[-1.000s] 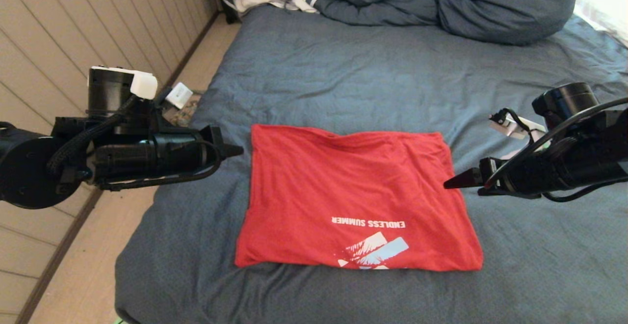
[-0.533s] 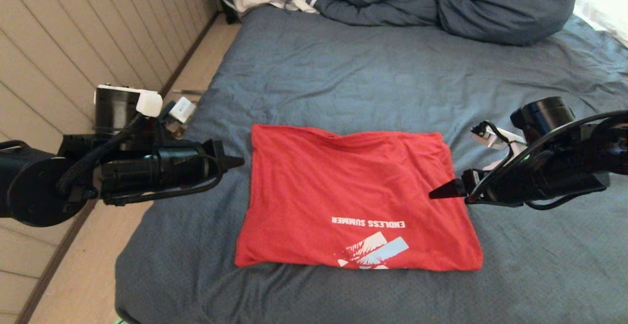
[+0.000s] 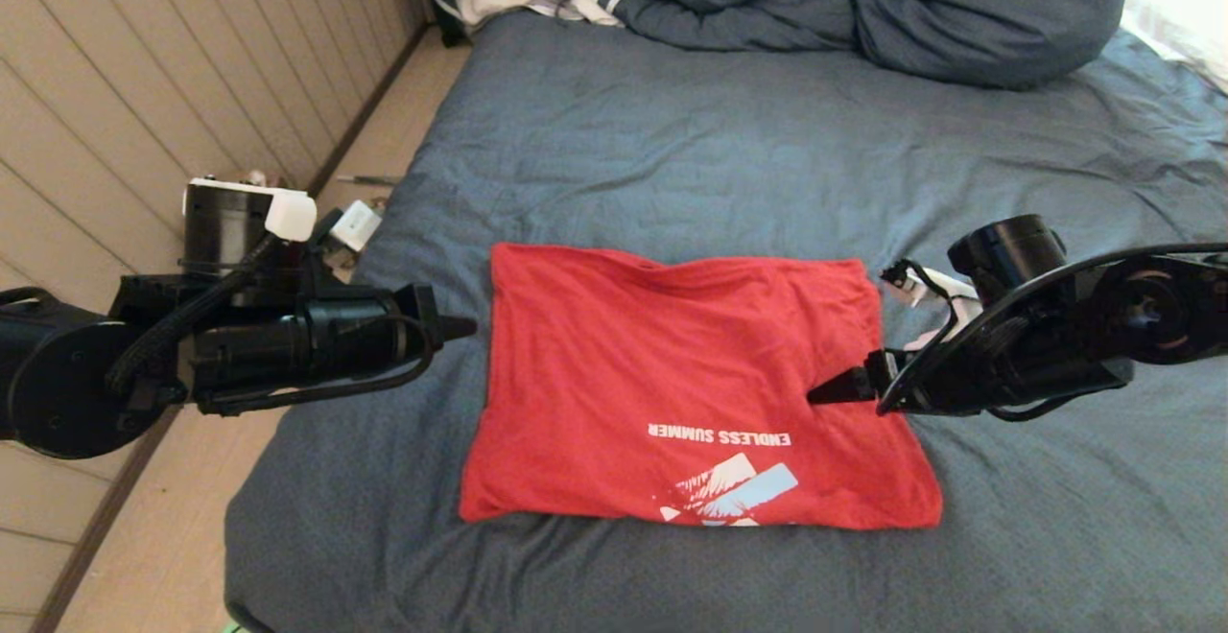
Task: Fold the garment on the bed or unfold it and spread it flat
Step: Fold the red T-shirt
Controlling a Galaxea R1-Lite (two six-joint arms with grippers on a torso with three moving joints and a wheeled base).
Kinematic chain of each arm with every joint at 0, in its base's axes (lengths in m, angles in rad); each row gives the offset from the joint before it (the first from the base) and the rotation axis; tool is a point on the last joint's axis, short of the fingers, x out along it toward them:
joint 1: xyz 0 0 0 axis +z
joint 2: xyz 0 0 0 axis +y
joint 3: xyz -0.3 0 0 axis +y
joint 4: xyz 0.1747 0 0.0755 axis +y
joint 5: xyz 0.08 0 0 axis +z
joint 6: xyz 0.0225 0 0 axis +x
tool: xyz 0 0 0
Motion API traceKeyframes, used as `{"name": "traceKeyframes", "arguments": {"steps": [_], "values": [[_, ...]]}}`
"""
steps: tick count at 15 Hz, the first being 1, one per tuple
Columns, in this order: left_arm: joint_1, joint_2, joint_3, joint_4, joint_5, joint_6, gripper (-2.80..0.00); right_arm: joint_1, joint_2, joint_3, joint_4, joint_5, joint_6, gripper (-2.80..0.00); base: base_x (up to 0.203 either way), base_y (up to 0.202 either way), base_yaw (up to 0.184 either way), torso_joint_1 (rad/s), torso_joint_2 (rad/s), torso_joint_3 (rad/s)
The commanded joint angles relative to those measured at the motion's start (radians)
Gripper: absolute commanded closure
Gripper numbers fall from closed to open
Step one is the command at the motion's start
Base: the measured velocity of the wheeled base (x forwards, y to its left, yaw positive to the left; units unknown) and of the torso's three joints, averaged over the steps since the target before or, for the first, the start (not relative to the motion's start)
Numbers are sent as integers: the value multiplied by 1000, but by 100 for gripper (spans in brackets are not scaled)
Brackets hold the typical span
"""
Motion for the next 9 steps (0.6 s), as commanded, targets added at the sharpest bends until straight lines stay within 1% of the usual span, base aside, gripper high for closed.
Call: {"name": "traceKeyframes", "arguments": {"steps": [1,3,9], "values": [[0,-24,11,-3,-2,-3,0,40,9,10,3,4,9,0,0,0,0,0,0,0],[0,-30,17,-3,-2,-4,0,42,10,5,3,4,20,0,0,0,0,0,0,0],[0,-30,20,-3,-2,-6,0,31,-2,4,2,5,18,0,0,0,0,0,0,0]]}}
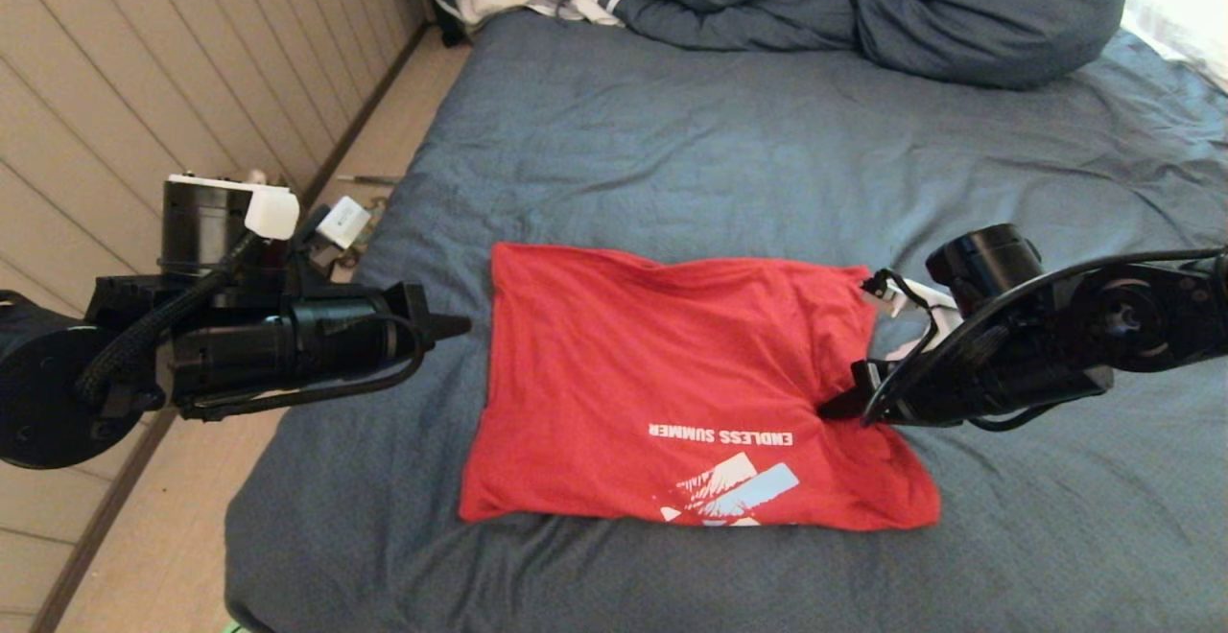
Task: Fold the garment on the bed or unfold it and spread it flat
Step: Fold the red T-shirt
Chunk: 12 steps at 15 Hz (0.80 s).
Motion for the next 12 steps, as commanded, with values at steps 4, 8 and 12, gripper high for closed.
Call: {"name": "traceKeyframes", "arguments": {"steps": [4,8,12], "values": [[-1,-12,10,-2,-3,-2,0,-7,-43,-18,0,-2,-4,0,0,0,0,0,0,0],[-1,-28,19,-2,-4,-2,0,-42,-82,-18,2,-3,-2,0,0,0,0,0,0,0],[-1,-41,23,-2,-8,-3,0,-119,-103,-7,8,-5,-9,0,0,0,0,0,0,0]]}}
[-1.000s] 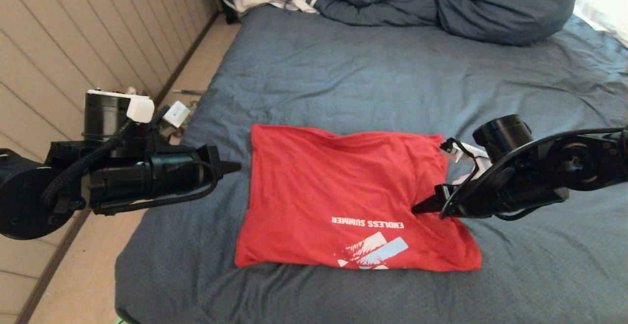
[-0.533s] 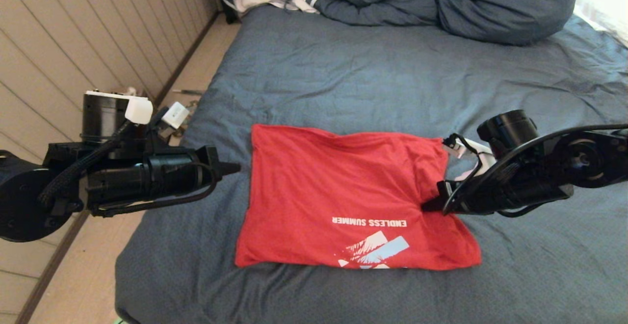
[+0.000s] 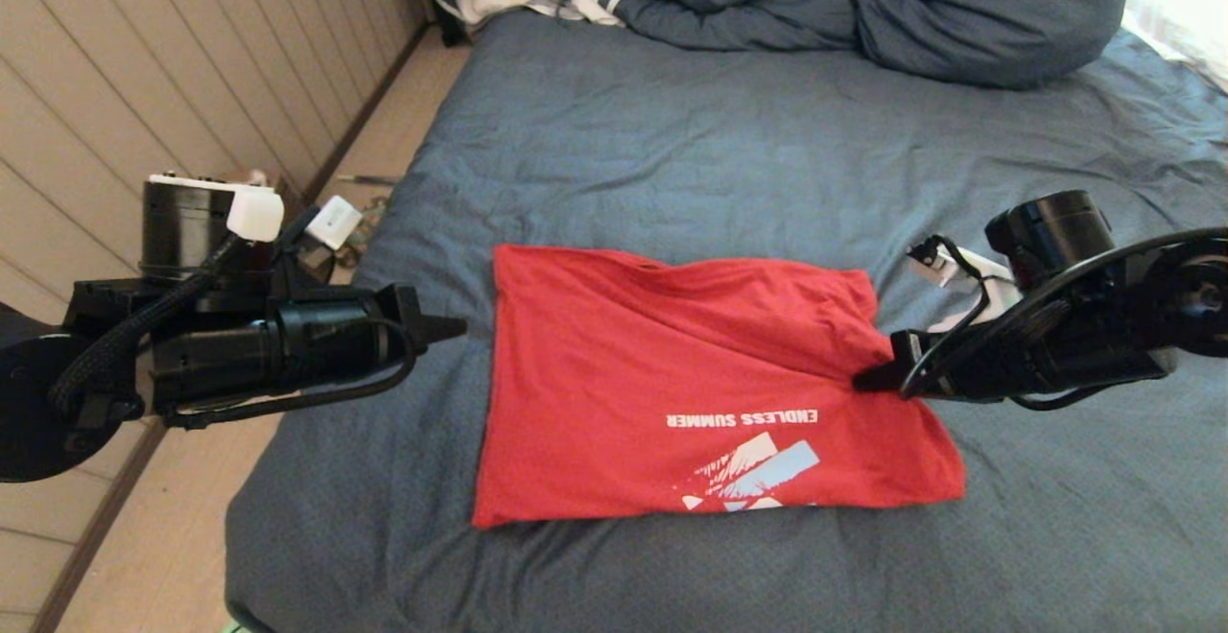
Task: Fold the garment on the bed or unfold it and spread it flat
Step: Fold the red T-shirt
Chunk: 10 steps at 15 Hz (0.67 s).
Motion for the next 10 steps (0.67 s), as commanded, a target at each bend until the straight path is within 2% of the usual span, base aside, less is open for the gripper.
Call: {"name": "traceKeyframes", "arguments": {"steps": [1,10], "values": [[0,-11,1,-2,-4,-3,0,-53,-22,8,4,2,-4,0,0,0,0,0,0,0],[-1,-30,12,-2,-8,-4,0,-256,-79,70,8,10,-73,0,0,0,0,0,0,0]]}}
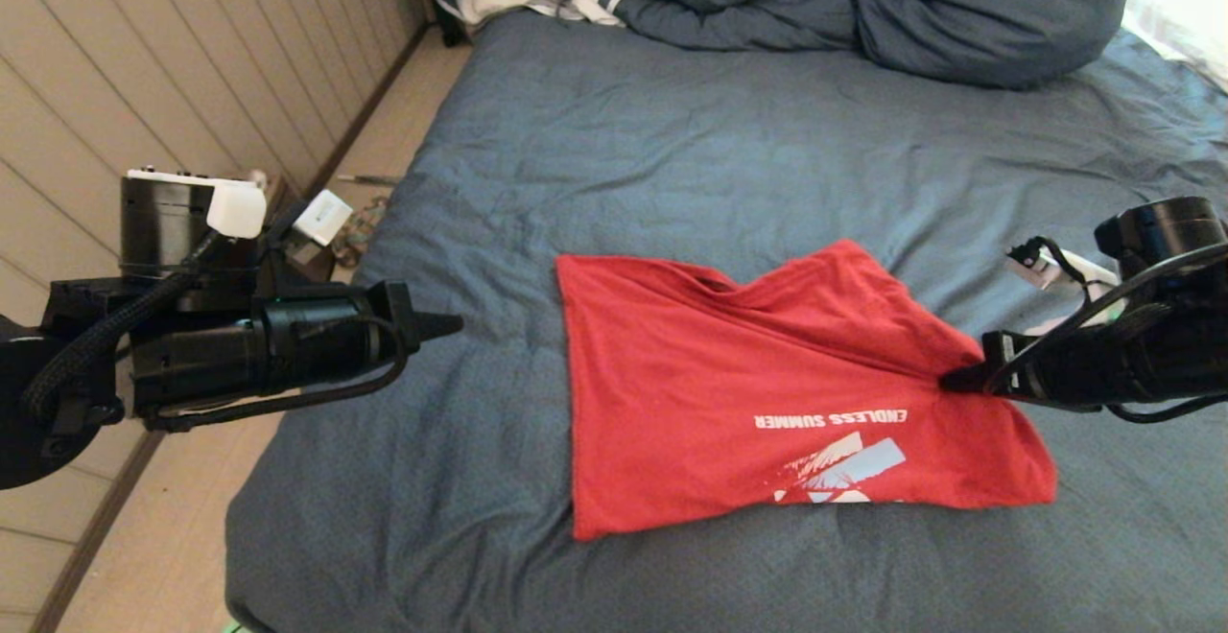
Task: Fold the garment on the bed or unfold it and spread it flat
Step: Fold the red T-shirt
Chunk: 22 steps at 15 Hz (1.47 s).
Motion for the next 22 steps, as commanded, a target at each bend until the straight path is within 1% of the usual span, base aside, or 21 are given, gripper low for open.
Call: {"name": "traceKeyframes", "arguments": {"steps": [1,4,6,8,10,12,15,19,22], "values": [[-2,-6,4,-2,-2,-4,0,-71,-28,17,4,3,-20,0,0,0,0,0,0,0],[-2,-16,5,-1,-4,-5,0,-177,-46,28,13,26,-55,0,0,0,0,0,0,0],[-2,-16,10,-2,-4,-3,0,-238,-61,14,53,45,-93,0,0,0,0,0,0,0],[-2,-16,10,-2,-4,-3,0,-250,-83,-6,79,59,-107,0,0,0,0,0,0,0],[-2,-15,13,-1,-4,-2,0,-229,-106,-47,143,73,-106,0,0,0,0,0,0,0],[-2,-16,15,-1,-4,0,0,-144,-115,-91,193,105,-92,0,0,0,0,0,0,0],[-4,-32,25,-1,-5,1,0,29,-109,-145,220,116,-21,0,0,0,0,0,0,0],[-4,-45,29,-1,-5,1,0,292,-45,-232,225,101,65,0,0,0,0,0,0,0],[-3,-65,31,-1,-5,3,0,434,40,-274,219,78,111,0,0,0,0,0,0,0]]}}
